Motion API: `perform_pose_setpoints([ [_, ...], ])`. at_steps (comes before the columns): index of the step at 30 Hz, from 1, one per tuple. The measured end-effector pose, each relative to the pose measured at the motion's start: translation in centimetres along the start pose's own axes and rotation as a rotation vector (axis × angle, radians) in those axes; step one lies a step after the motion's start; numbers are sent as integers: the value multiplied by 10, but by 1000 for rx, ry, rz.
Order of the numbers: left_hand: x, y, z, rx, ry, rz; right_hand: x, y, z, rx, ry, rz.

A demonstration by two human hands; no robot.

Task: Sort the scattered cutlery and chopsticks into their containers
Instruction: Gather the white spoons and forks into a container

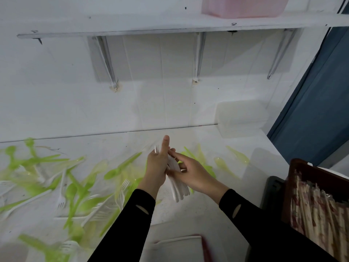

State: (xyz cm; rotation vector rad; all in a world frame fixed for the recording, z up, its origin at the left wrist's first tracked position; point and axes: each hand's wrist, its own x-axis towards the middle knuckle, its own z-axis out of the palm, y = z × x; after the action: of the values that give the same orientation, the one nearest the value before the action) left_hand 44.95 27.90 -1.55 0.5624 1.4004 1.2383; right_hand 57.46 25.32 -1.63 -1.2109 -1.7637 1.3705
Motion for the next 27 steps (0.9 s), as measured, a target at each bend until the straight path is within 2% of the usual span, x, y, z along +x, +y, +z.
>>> perform_pose_setpoints([
  [3, -2, 1, 3, -9, -51, -38, 2, 3, -1, -55, 56, 33],
  [7, -2, 8, 4, -255, -220, -216, 6, 6, -11, 24, 92, 146],
  [12, 0, 1, 0, -159, -310, -130, 4, -4, -25, 172, 142, 229],
  [14, -3, 0, 0, -102, -296, -63, 3, -7, -30, 192, 104, 264],
  [17, -4, -2, 3, 7, -284, 23, -2, -11, -30, 256, -56, 286],
  [19, -4, 0, 4, 19, -269, -8, -3, -12, -25, 270, -117, 271],
  [23, 6, 0, -1, -69, -155, -93, -2, -12, -20, 207, -125, 228],
  [27, 7, -2, 4, -134, -77, -52, -4, -12, -18, 157, -192, 236],
])
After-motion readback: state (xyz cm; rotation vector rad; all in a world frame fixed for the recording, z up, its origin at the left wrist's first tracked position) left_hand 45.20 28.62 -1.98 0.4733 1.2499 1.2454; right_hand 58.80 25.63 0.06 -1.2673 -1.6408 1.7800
